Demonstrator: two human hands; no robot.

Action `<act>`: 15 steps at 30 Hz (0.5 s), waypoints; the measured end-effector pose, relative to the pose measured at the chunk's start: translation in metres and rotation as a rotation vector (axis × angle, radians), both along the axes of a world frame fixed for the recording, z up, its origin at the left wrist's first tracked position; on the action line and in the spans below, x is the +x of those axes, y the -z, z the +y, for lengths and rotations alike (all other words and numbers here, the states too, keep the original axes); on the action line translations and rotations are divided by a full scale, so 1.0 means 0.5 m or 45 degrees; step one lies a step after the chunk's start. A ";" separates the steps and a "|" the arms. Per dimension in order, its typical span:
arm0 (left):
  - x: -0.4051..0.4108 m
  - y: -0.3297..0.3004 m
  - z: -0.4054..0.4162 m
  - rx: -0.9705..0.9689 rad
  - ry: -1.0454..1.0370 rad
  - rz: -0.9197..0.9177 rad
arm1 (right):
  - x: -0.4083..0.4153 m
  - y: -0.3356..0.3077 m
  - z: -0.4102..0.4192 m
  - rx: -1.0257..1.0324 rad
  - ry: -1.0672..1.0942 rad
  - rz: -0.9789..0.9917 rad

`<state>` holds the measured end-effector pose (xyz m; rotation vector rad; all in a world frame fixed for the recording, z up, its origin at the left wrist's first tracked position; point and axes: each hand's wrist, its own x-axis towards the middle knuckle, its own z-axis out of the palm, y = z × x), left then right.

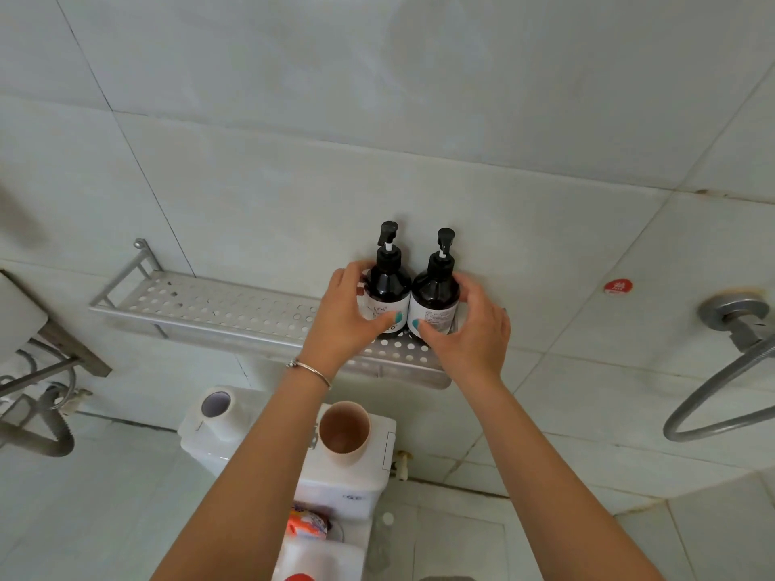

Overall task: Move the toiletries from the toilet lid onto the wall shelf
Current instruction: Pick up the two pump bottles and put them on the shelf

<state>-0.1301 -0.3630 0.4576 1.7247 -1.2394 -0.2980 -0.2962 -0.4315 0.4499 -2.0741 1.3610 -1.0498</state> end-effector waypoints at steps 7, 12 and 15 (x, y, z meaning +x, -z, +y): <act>-0.002 0.001 -0.005 0.018 0.003 -0.046 | 0.002 0.001 0.001 0.002 0.005 0.004; -0.040 0.002 -0.008 0.039 -0.216 -0.155 | 0.003 0.005 -0.002 -0.054 0.029 0.054; -0.027 0.003 -0.004 0.038 -0.157 -0.112 | 0.001 0.009 -0.005 -0.034 0.020 0.044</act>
